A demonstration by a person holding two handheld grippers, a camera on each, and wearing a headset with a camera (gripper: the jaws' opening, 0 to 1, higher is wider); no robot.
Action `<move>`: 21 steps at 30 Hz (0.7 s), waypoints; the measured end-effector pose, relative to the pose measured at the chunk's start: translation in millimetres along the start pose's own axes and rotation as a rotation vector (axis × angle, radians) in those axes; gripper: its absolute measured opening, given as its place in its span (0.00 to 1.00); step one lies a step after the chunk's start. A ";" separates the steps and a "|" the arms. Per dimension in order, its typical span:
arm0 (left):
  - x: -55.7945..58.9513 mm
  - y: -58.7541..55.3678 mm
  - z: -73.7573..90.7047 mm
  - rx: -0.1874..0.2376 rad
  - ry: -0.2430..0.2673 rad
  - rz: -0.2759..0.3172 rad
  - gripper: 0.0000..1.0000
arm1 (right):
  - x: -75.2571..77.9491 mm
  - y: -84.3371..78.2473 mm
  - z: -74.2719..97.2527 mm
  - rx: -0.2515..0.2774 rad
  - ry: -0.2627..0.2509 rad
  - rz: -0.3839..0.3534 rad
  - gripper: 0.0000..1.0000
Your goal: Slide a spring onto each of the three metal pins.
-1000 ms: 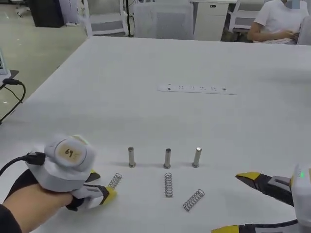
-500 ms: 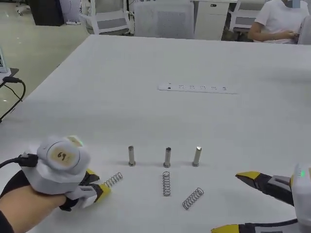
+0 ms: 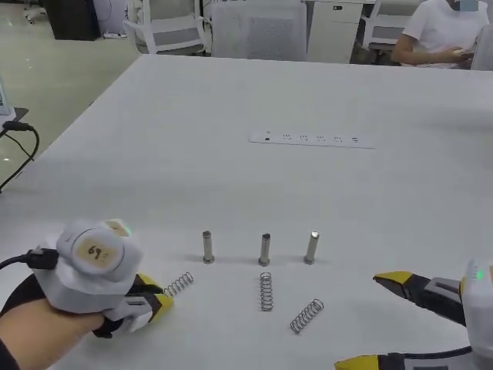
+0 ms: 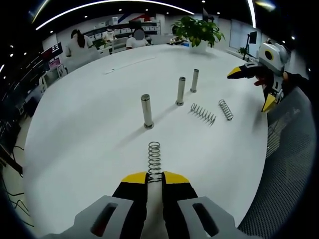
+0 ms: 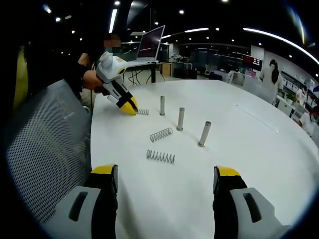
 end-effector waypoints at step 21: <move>10.7 9.8 11.7 0.037 -0.050 -0.015 0.03 | 1.1 9.0 4.8 0.012 -0.005 0.019 0.76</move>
Point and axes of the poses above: the centre of the closed fingertips' face, and the gripper's own axes: z roughly backward along the fingers, x roughly to its right, y roughly out of its top, the point moved 1 cm from there along z, roughly backward along the fingers, and after that the axes turned 3 degrees about -x, right-handed, at the moved point
